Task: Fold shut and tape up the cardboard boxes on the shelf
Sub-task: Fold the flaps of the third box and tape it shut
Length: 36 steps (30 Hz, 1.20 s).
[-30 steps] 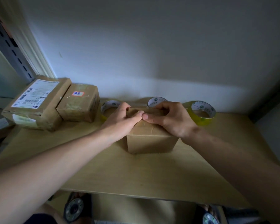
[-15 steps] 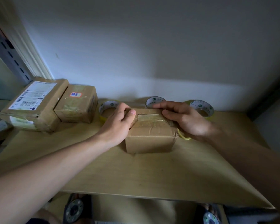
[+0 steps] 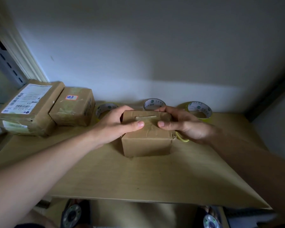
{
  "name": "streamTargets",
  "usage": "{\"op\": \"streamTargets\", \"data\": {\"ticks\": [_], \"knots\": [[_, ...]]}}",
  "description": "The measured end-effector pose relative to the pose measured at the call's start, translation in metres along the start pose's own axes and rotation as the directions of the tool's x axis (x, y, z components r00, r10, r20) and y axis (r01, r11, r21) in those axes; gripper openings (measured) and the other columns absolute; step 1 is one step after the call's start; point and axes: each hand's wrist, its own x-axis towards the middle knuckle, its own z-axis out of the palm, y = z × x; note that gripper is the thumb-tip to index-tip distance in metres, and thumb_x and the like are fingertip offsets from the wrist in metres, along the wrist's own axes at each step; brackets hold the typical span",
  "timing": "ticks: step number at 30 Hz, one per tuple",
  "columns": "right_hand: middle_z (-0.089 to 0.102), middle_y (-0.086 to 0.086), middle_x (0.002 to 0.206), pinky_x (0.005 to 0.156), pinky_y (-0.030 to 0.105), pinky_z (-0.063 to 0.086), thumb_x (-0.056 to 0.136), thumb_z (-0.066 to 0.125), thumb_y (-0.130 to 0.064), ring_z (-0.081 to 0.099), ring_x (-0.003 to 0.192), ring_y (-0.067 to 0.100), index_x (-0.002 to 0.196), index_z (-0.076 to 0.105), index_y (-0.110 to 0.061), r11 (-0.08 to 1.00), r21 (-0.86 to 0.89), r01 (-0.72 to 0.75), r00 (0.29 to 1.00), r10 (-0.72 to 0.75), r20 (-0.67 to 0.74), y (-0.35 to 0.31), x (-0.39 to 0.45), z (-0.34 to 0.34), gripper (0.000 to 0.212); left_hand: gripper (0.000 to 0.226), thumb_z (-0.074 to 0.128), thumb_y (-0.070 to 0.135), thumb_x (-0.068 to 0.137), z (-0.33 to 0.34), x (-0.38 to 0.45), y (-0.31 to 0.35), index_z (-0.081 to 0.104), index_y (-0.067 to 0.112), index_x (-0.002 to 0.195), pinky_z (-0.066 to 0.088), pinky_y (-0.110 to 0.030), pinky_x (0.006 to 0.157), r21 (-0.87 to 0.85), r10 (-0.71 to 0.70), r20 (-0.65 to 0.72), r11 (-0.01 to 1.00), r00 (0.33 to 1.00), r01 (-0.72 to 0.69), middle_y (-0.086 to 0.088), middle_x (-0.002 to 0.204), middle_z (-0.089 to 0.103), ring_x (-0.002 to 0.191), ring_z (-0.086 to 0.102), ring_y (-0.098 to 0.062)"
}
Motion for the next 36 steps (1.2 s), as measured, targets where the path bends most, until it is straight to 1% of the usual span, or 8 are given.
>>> {"op": "streamTargets", "data": {"ticks": [11,17,19,21,26,31,34,36], "knots": [[0.077,0.000,0.096,0.082,0.020,0.051,0.103,0.056,-0.008,0.070,0.092,0.012,0.109,0.072,-0.011,0.988,0.141,0.057,0.976,-0.025,-0.217,0.004,0.004,0.010,0.018,0.012,0.062,0.027,0.102,0.004,0.002,-0.009,0.072,0.021,0.104,0.046,-0.019,0.081,-0.008,0.080,-0.124,0.997,0.989,-0.082,-0.005,0.097,0.072,0.088,0.060,-0.005],[0.065,0.008,0.086,0.077,0.033,0.046,0.109,0.048,-0.032,0.058,0.081,0.016,0.095,0.070,-0.009,0.998,-0.023,0.061,0.904,-0.065,-0.422,0.004,0.009,0.032,0.036,0.011,0.056,0.034,0.104,0.029,0.004,-0.001,0.066,0.029,0.105,0.041,-0.015,0.093,-0.437,-0.177,-0.240,0.898,0.954,0.057,0.017,0.107,0.064,0.104,0.055,0.000],[0.062,0.008,0.082,0.075,0.034,0.045,0.109,0.048,-0.037,0.056,0.079,0.016,0.090,0.069,-0.009,0.996,-0.054,0.070,0.907,-0.086,-0.413,0.003,0.009,0.032,0.039,0.028,0.056,0.038,0.104,0.030,0.007,0.000,0.066,0.023,0.125,0.039,-0.025,0.112,-0.465,-0.210,-0.273,0.883,0.939,0.062,0.010,0.126,0.066,0.120,0.057,-0.006],[0.057,0.016,0.079,0.073,0.037,0.042,0.106,0.049,-0.046,0.052,0.076,0.020,0.092,0.065,0.000,0.992,-0.089,0.085,0.908,-0.114,-0.403,0.000,0.010,0.033,0.050,0.023,0.056,0.041,0.103,0.027,0.011,-0.004,0.074,0.026,0.104,0.041,-0.038,0.116,-0.449,-0.218,-0.312,0.891,0.925,0.058,0.002,0.120,0.071,0.123,0.062,-0.017],[0.058,0.039,0.093,0.072,0.037,0.042,0.098,0.050,-0.058,0.052,0.076,0.024,0.101,0.062,0.009,0.984,-0.151,0.090,0.919,-0.140,-0.369,-0.003,0.009,0.029,0.068,0.038,0.053,0.047,0.103,0.025,0.018,-0.004,0.070,0.023,0.080,0.052,-0.035,0.094,-0.360,-0.174,-0.347,0.932,0.922,0.041,0.005,0.085,0.072,0.094,0.068,-0.014],[0.060,0.011,0.078,0.067,0.027,0.044,0.105,0.052,-0.040,0.055,0.073,0.019,0.093,0.064,0.003,0.984,-0.163,0.072,0.958,-0.114,-0.265,-0.006,0.003,0.020,0.046,0.049,0.043,0.046,0.107,0.021,0.018,0.003,0.069,0.020,0.076,0.047,-0.013,0.062,-0.199,-0.106,-0.361,0.979,0.926,0.035,0.013,0.062,0.069,0.062,0.063,0.005],[0.074,-0.017,0.091,0.074,0.009,0.047,0.090,0.067,-0.050,0.068,0.085,-0.003,0.106,0.070,-0.025,0.985,-0.170,0.025,0.985,-0.053,-0.166,-0.013,-0.003,0.018,0.030,0.046,0.045,0.054,0.104,0.011,0.008,0.015,0.075,0.024,0.084,0.049,-0.011,0.075,-0.122,-0.086,-0.236,0.991,0.968,0.058,0.013,0.078,0.073,0.071,0.064,0.012],[0.075,-0.012,0.108,0.083,0.011,0.050,0.077,0.083,-0.049,0.069,0.101,-0.001,0.122,0.066,-0.027,0.981,-0.192,-0.023,0.994,0.002,-0.108,-0.014,-0.003,0.014,0.053,0.044,0.055,0.068,0.093,0.001,0.004,0.017,0.074,0.030,0.103,0.051,-0.022,0.090,-0.019,-0.009,0.004,1.000,1.000,0.009,0.014,0.097,0.076,0.095,0.068,0.004]]}}
